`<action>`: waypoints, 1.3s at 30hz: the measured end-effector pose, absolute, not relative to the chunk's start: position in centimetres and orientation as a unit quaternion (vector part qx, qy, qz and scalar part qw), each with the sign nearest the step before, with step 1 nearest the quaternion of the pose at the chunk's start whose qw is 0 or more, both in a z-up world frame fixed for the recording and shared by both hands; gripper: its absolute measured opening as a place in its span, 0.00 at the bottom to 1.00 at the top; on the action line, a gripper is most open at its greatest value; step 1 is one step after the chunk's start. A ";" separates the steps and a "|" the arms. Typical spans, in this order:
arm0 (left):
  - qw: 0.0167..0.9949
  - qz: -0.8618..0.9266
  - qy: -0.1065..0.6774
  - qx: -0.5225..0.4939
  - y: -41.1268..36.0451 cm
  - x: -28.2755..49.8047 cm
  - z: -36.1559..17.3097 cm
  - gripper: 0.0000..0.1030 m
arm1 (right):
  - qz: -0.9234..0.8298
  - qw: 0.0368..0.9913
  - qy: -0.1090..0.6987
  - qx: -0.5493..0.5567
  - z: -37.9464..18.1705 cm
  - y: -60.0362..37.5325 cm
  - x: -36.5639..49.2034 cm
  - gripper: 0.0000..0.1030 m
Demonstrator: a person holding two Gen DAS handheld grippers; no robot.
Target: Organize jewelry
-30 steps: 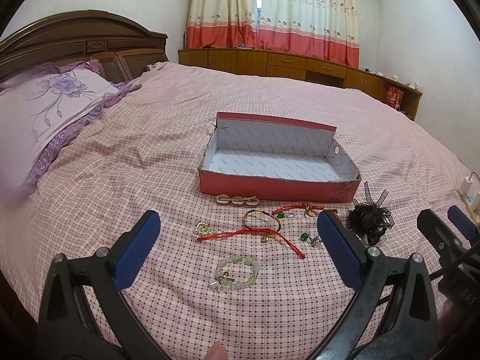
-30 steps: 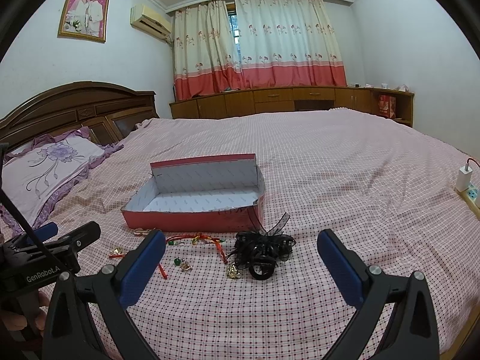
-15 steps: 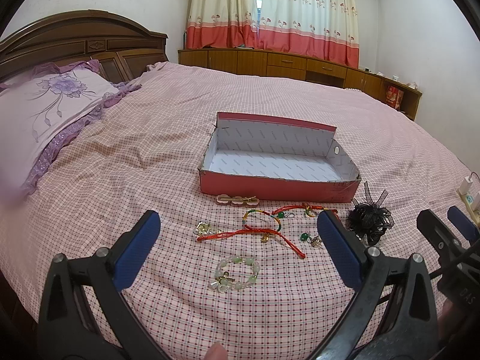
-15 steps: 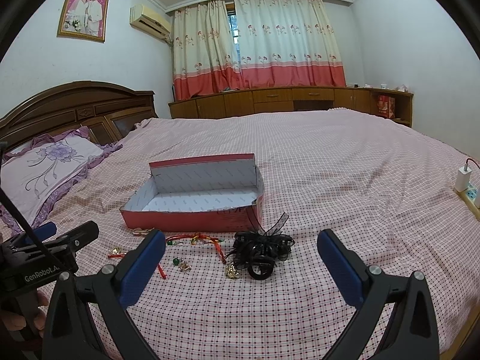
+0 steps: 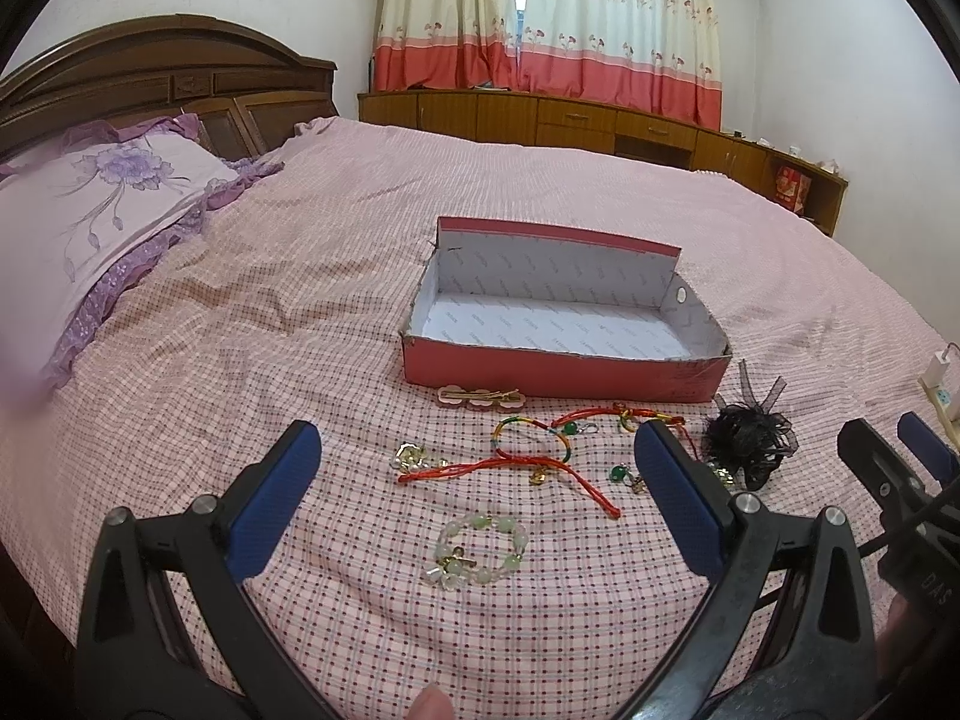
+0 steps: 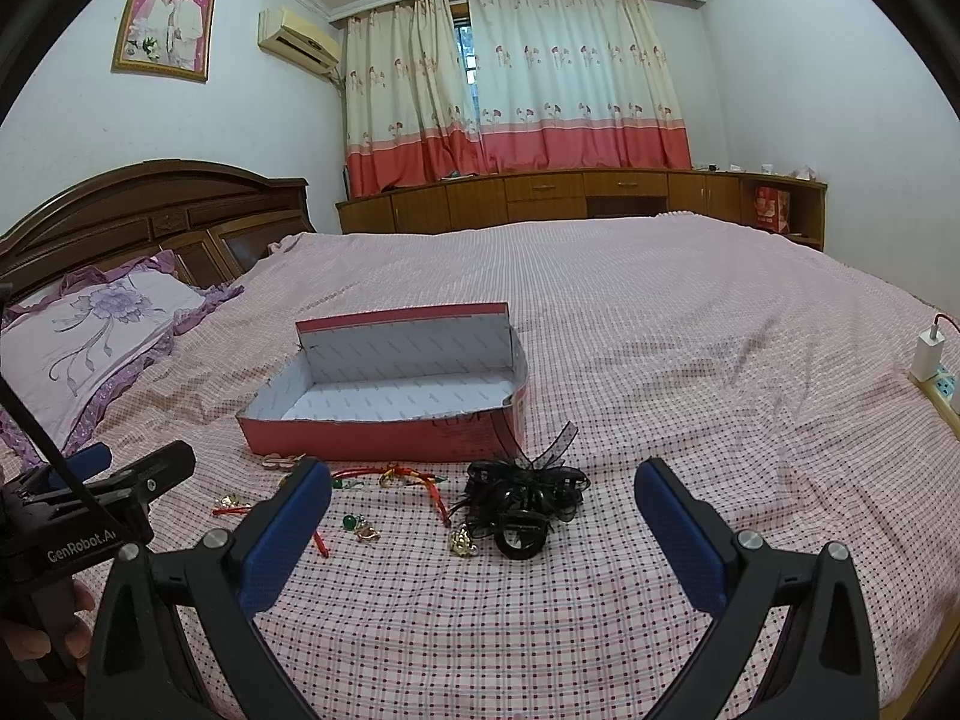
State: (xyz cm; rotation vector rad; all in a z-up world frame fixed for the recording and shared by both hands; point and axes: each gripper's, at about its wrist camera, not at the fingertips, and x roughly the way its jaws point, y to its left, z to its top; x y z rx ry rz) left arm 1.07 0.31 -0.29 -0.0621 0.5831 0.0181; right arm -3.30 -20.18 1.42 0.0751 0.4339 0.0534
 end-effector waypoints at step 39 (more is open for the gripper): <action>0.902 0.013 0.428 -0.056 5.6 9.9 -8.6 0.30 | 0.013 0.930 0.365 0.048 -6.1 -22.7 8.5 0.88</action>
